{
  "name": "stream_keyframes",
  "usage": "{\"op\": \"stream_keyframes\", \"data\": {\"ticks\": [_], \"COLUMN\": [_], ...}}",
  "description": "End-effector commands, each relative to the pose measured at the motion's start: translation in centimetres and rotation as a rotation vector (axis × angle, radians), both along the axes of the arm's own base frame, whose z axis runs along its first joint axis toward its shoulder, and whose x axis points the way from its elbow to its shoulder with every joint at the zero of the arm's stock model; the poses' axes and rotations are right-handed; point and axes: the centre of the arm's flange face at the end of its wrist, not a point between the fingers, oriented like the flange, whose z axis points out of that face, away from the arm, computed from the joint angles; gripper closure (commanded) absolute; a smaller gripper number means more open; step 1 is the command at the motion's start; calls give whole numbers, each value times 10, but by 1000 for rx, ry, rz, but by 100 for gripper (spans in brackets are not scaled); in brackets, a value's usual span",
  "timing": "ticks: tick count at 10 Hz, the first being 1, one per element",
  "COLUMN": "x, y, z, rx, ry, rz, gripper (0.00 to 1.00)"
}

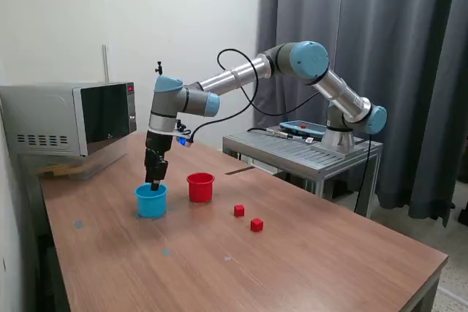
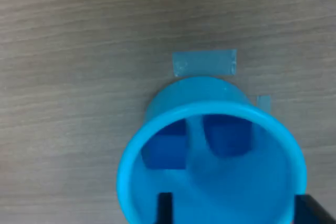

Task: Place red objects in the red bin, and blue objects in the blue bin.

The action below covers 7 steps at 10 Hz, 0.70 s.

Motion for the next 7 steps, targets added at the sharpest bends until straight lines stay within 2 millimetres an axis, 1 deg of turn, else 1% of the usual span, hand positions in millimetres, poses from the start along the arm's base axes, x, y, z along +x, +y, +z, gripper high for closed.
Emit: {"op": "stream_keyframes", "data": {"ticks": [1, 2, 3, 4, 5, 6, 7], "x": [0, 0, -1, -1, 4, 12, 28], "y": [0, -4, -13, -16, -18, -40, -57], "z": [1, 0, 2, 5, 14, 33, 52], "rx": [3, 6, 5, -3, -16, -22, -28], "ry": [1, -2, 0, 5, -11, -33, -51], "rz": [-2, 1, 7, -27, -61, -40, -28], "gripper": [0, 0, 0, 0, 0, 0, 0]}}
